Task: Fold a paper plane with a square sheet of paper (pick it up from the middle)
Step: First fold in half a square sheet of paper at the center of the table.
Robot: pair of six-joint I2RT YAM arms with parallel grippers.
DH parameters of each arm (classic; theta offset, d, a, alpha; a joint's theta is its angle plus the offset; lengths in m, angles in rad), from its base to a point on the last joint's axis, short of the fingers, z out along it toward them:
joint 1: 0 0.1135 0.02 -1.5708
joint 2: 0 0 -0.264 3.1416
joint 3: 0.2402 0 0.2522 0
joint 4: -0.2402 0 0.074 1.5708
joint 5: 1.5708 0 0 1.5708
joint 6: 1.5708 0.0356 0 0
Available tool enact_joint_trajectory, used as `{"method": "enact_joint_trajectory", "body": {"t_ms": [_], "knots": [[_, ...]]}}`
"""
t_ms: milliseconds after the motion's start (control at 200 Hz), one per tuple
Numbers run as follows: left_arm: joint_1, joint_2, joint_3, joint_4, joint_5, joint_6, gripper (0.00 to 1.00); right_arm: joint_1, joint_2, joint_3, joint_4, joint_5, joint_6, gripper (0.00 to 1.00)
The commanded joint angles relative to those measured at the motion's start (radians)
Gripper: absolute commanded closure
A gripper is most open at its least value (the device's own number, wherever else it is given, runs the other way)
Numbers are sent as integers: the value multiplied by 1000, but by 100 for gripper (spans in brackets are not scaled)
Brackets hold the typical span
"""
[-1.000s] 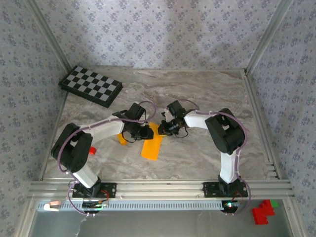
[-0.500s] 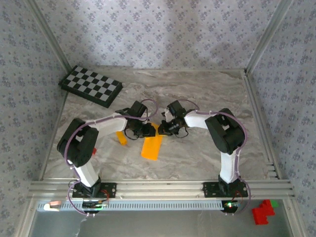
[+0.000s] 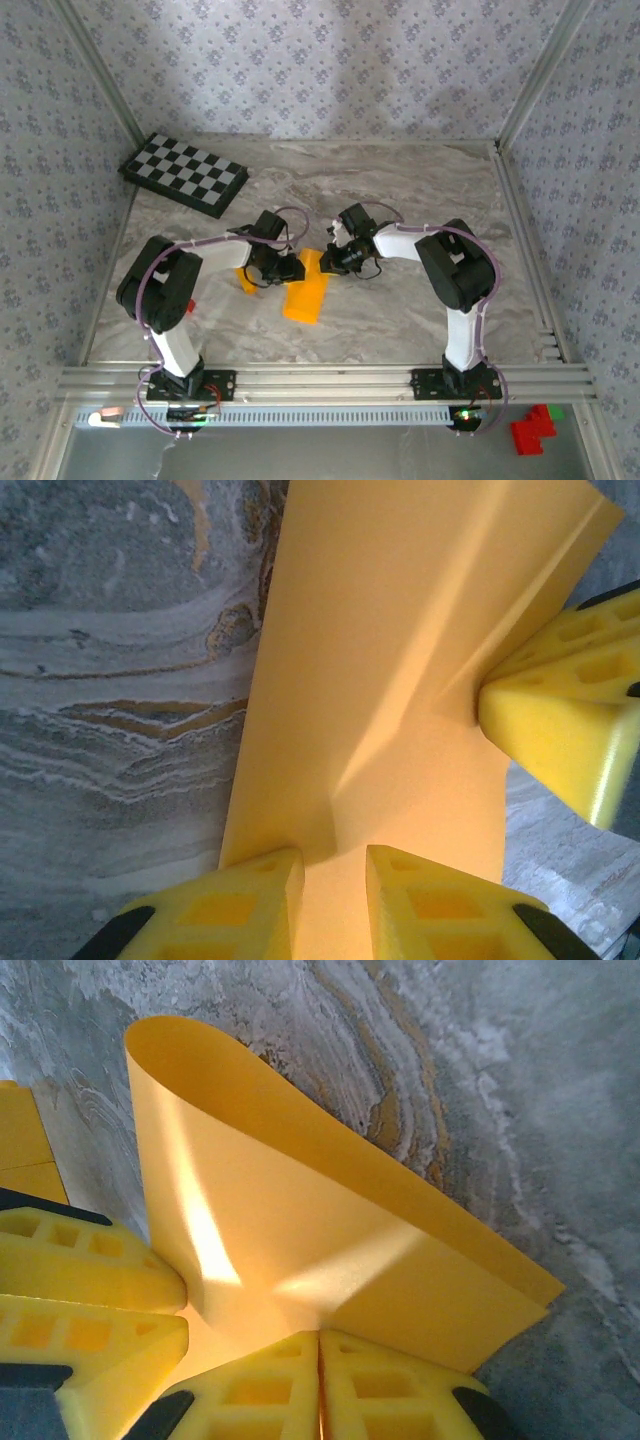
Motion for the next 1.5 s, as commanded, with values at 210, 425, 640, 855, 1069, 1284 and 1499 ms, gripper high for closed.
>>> {"method": "enact_joint_trajectory", "body": {"t_ms": [210, 425, 640, 855, 1069, 1284, 1499], "knots": [[-2, -141, -55, -49, 18, 3, 73, 3, 100, -82, -91, 171, 2, 90], [-103, -185, -93, -11, 75, -68, 70, 6, 105, -81, -90, 170, 4, 90], [-62, -132, -122, -43, 42, -37, 70, 5, 109, -76, -92, 173, 0, 90], [-19, -105, -159, -53, 39, 3, 70, -2, 110, -81, -95, 175, -2, 90], [7, -134, -182, -83, 0, 20, 70, -3, 114, -77, -105, 178, -10, 90], [-50, -275, -203, -46, 61, -30, 67, -6, 109, -80, -108, 181, -10, 90], [-94, -250, -194, -18, 74, -51, 65, -4, 108, -77, -110, 181, -7, 90]]}}
